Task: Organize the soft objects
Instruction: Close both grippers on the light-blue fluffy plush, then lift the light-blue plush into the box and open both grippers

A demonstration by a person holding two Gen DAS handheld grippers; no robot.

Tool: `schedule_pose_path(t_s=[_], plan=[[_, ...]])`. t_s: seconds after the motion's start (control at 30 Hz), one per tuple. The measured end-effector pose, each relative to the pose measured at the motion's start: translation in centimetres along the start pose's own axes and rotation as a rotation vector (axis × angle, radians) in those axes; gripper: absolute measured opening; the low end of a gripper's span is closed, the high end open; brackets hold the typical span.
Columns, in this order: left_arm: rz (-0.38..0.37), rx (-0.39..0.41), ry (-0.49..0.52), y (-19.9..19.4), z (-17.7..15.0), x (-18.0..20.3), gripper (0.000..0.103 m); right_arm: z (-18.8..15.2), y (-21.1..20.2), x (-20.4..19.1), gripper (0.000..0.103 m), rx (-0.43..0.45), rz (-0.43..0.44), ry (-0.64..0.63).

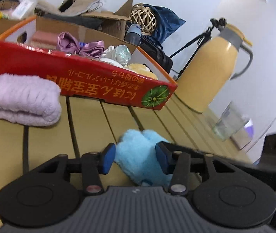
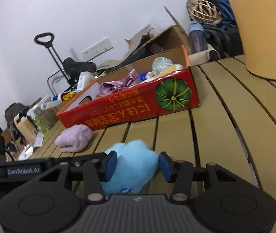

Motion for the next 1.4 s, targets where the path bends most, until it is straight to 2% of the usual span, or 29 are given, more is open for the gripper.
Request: schedule_pose_path(t_s=[0.23, 0.53, 0.6, 0.8, 0.9, 0.97, 1.03, 1.17, 1.27, 1.33, 1.4], plan=[[0.014, -0.006, -0.015, -0.1, 0.2, 0.1, 0.043, 0.0, -0.2, 0.6, 0.045, -0.010, 0.025, 0.061], [-0.014, 0.011, 0.023, -0.7, 0.1, 0.6, 0.045, -0.2, -0.7, 0.0, 0.044, 0.014, 0.023, 0.028], [-0.033, 0.023, 0.006, -0.9, 0.2, 0.7, 0.041, -0.1, -0.9, -0.2, 0.039, 0.026, 0.026, 0.041], [-0.050, 0.081, -0.055, -2.3, 0.9, 0.8, 0.038, 0.5, -1.4, -1.8, 0.026, 0.081, 0.050, 0.043], [0.013, 0.093, -0.003, -2.9, 0.6, 0.4, 0.041, 0.2, -1.0, -2.2, 0.027, 0.079, 0.027, 0.005], [0.048, 0.113, 0.014, -3.8, 0.6, -0.3, 0.047, 0.2, -1.2, -2.0, 0.027, 0.094, -0.012, -0.019], [0.075, 0.124, 0.005, -4.0, 0.8, -1.0, 0.059, 0.2, -1.9, -1.6, 0.028, 0.103, -0.019, 0.026], [0.055, 0.084, -0.057, -2.8, 0.8, -1.9, 0.060, -0.5, -3.5, -1.0, 0.036, 0.126, -0.023, 0.082], [0.026, 0.044, -0.081, -1.8, 0.6, -1.8, 0.056, -0.9, -3.1, -1.2, 0.037, 0.095, 0.021, 0.113], [-0.005, 0.014, -0.092, -1.3, 0.2, -1.4, 0.044, -1.1, -2.6, -1.2, 0.037, 0.082, 0.027, 0.121], [-0.015, 0.006, -0.089, -1.2, -0.1, -1.0, 0.041, -1.3, -1.9, -0.9, 0.037, 0.048, 0.011, 0.146]])
Point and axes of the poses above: each gripper's, at about its wrist camera, not at the fingertips, and y roughly the way its jaws point, x to its right, z to its top, the point moved 5 cm from there along y, roughly the way its jaws point, and after that the axes turned 12 degrees about x, right-handed, at the moved point
